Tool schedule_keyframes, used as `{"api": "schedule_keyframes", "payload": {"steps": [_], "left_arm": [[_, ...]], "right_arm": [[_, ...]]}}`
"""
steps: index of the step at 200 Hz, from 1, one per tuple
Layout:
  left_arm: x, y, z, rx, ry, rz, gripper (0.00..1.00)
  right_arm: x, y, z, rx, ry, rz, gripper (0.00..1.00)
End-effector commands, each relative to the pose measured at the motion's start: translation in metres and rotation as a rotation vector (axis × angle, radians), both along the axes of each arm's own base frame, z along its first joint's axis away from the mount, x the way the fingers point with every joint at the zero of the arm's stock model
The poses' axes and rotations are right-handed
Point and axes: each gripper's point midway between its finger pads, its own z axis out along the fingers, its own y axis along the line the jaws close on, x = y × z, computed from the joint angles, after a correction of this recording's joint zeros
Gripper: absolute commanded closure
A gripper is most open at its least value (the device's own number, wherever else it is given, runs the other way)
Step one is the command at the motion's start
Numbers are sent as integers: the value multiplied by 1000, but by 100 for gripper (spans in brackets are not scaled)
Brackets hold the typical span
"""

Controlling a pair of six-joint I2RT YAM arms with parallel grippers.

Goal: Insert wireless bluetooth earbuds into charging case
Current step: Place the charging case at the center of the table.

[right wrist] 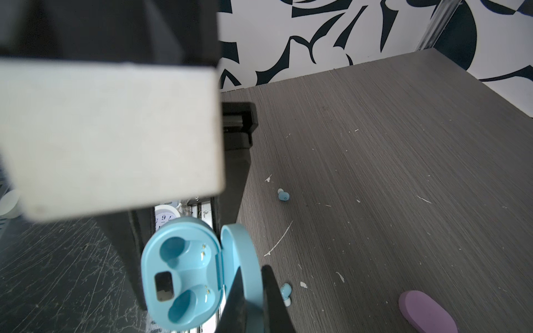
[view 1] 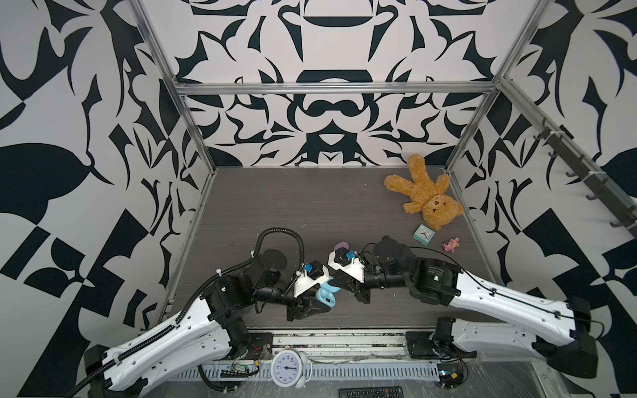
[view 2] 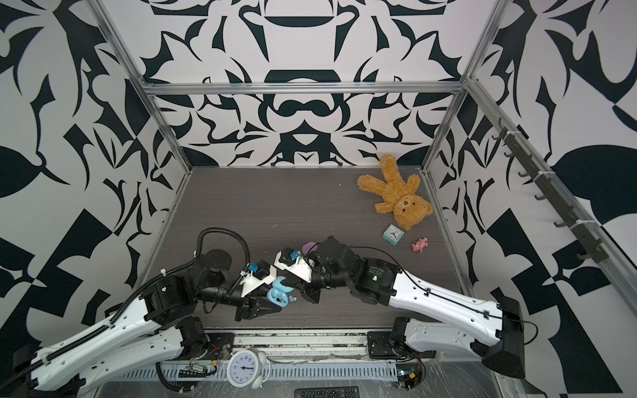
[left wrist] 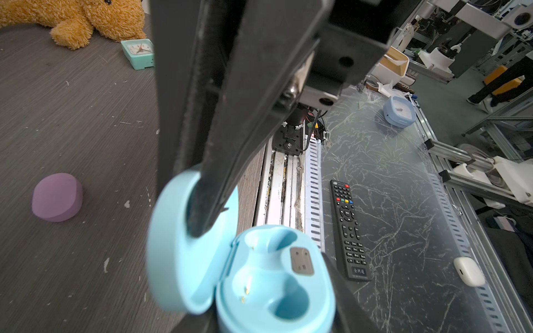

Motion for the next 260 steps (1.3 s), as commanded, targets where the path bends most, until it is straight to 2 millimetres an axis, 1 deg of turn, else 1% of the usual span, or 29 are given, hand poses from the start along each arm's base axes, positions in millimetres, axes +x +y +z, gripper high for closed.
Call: {"api": "schedule_keyframes", "payload": {"steps": [1,18,33,48,53,55,59,73,93,107,124,136,157,173,188,202,208,209,211,219,240,260], "left_arm": [[7,0,8,-12,-41,28,56],[9,1,9,-15,-54,38,35],[10,2,11,-25,-74,50,28],[12,4,14,-38,-94,60,17],[12,5,14,-42,-100,64,16],[12,5,14,-42,-102,66,12],[13,6,14,-42,-108,72,9],[19,9,17,-46,-136,109,0],[34,18,24,-62,-209,206,1],[47,27,33,-90,-268,298,1],[71,43,44,-128,-344,471,1],[94,61,55,-169,-415,637,1],[126,101,76,-227,-508,935,1],[142,127,79,-224,-538,1100,1],[156,151,75,-199,-517,1243,1],[163,166,69,-171,-488,1317,1],[165,170,67,-169,-479,1339,1],[165,171,67,-169,-479,1342,1],[166,171,67,-168,-476,1346,1],[166,174,69,-172,-477,1364,1],[165,177,68,-182,-487,1372,1],[163,175,68,-198,-490,1352,1]], "right_arm": [[2,3,26,55,-10,-6,100],[5,3,26,51,-28,-16,100],[12,4,27,54,-57,-40,100],[23,3,24,28,-110,-79,100],[26,2,22,17,-128,-88,100],[28,2,22,13,-137,-93,100],[31,2,21,5,-154,-103,100],[43,2,18,-31,-216,-133,100],[63,2,12,-69,-284,-167,100],[83,2,8,-82,-287,-205,100],[112,1,3,-92,-242,-247,100],[127,2,-1,-112,-243,-260,100],[147,12,-23,-207,-305,-232,100],[157,21,-41,-274,-338,-195,100],[168,30,-59,-337,-374,-161,100],[184,36,-72,-387,-407,-161,100],[187,38,-78,-411,-410,-147,100],[187,39,-82,-423,-407,-137,100],[188,40,-81,-428,-411,-134,100],[193,45,-91,-461,-409,-117,100],[204,54,-110,-513,-415,-88,100],[215,55,-133,-590,-426,-67,100]]}}
